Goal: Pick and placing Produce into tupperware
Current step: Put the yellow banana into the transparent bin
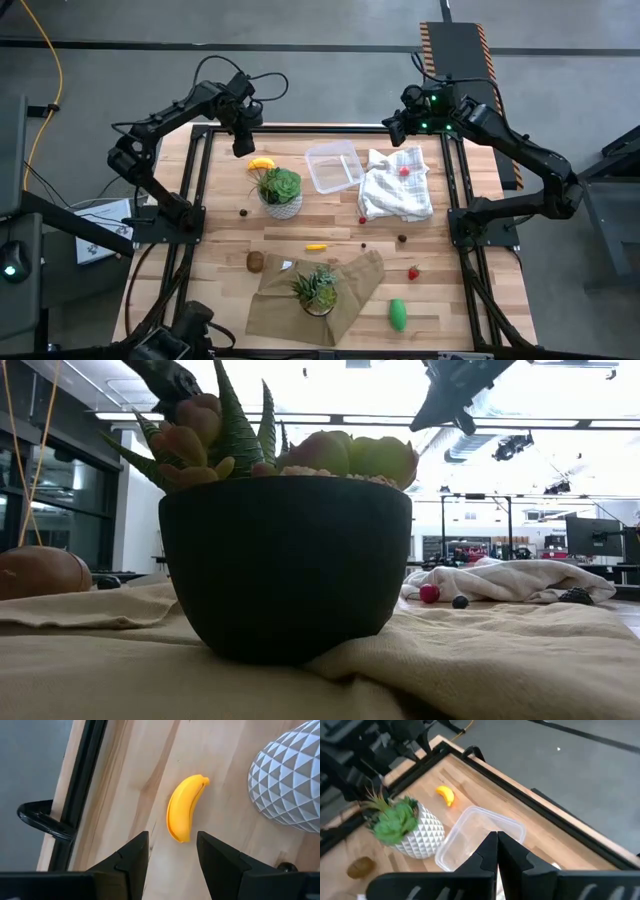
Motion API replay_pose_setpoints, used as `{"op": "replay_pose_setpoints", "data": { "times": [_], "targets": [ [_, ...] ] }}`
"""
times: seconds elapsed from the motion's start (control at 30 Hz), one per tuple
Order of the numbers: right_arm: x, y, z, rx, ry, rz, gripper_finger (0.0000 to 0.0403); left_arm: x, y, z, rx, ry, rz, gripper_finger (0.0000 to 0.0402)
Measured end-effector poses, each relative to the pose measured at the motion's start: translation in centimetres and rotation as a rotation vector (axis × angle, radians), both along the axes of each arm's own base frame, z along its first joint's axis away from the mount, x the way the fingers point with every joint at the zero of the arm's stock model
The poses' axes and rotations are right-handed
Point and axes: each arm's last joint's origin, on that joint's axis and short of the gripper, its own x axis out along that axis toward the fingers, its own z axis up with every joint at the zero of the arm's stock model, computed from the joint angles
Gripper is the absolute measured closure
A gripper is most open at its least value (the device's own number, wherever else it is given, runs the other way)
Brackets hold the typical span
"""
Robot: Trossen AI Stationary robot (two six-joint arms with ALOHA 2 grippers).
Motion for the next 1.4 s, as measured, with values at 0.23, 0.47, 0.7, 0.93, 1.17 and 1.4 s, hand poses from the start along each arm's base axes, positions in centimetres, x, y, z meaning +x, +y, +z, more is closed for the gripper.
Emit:
{"op": "replay_pose_setpoints", "data": {
  "times": [0.23, 0.47, 0.7, 0.93, 1.17, 1.4],
  "targets": [
    [-0.1, -0.1, -0.5, -0.008, 0.04, -0.017, 0.0349, 0.1, 0.1, -0.9, -0.052, 0.001, 0.087, 0.0245],
    [-0.4, -0.5, -0.5, -0.061, 0.085, -0.162, 0.0311, -0.2, -0.8, -3.4, -0.111, -0.018, -0.003, 0.0245],
    [-0.2, -0.8, -0.8, -0.073, 0.108, -0.196, 0.0308, -0.6, -1.3, -5.6, -0.096, 0.024, -0.061, 0.0245],
    [1.0, -1.6, -2.2, -0.004, 0.139, -0.146, 0.0308, -0.3, -0.6, -5.5, -0.028, -0.005, -0.057, 0.0245],
    [0.7, -2.4, -2.4, 0.002, 0.141, -0.172, 0.0308, -0.2, -0.5, -5.5, -0.014, -0.017, -0.054, 0.0197],
    [-0.1, -3.5, -2.3, -0.009, 0.126, -0.214, 0.0308, 0.2, 0.0, -5.4, 0.028, -0.065, -0.056, 0.013]
  ]
}}
